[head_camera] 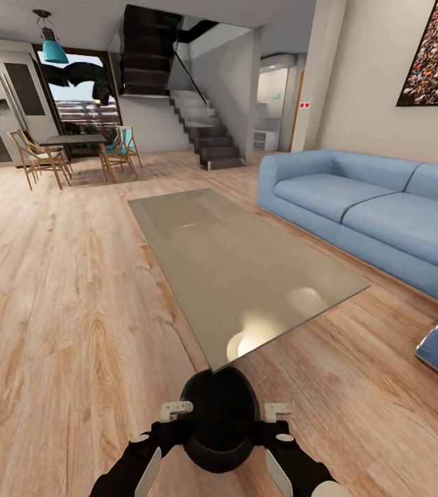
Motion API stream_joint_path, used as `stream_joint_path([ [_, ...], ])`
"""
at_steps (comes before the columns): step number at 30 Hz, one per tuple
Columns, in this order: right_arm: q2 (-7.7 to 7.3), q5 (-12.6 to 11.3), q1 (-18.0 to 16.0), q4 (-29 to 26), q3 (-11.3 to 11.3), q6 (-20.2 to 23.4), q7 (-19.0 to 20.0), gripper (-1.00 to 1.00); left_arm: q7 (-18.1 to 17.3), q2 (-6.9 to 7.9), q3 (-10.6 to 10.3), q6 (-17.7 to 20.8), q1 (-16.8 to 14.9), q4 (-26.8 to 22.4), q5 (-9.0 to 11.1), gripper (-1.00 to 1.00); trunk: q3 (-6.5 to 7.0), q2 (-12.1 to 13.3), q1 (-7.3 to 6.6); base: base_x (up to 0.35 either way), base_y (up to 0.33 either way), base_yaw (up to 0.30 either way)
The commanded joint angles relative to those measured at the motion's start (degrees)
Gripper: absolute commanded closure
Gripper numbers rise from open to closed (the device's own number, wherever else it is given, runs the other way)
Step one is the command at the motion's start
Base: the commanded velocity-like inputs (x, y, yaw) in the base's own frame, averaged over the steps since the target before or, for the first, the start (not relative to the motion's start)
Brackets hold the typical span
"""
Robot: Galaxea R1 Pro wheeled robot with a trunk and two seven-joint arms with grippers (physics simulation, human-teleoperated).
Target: Place each of the two pumpkins and all three candles from the living room inside a cabinet in the living room (use any cabinet), then make sure every cabinet is closed, and position the cauldron so it is next to a table in the living room.
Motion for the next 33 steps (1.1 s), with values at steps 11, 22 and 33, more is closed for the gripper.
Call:
stream_joint_path([
  [11, 0.0, -0.3, 0.0, -0.1, 0.3, 0.4, -0.4, -1.0, -0.4, -0.07, 0.4, 0.4, 0.0, -0.1, 2.5, -1.0, -0.06, 0.0, -0.01, 0.0, 0.0, 0.0],
  [22, 0.0, -0.3, 0.0, -0.2, 0.1, -0.1, -0.5, -1.0, -0.3, 0.29, 1.3, 0.4, 0.0, -0.3, 3.8, -1.0, -0.06, 0.0, -0.01, 0.0, 0.0, 0.0],
  [33, 0.0, -0.4, 0.0, -0.3, -0.2, -0.3, -0.6, -1.0, -0.3, 1.22, 4.2, 0.3, 0.0, -0.9, 6.7, -1.0, 2.38, 0.1, -0.29, 0.0, 0.0, 0.0],
])
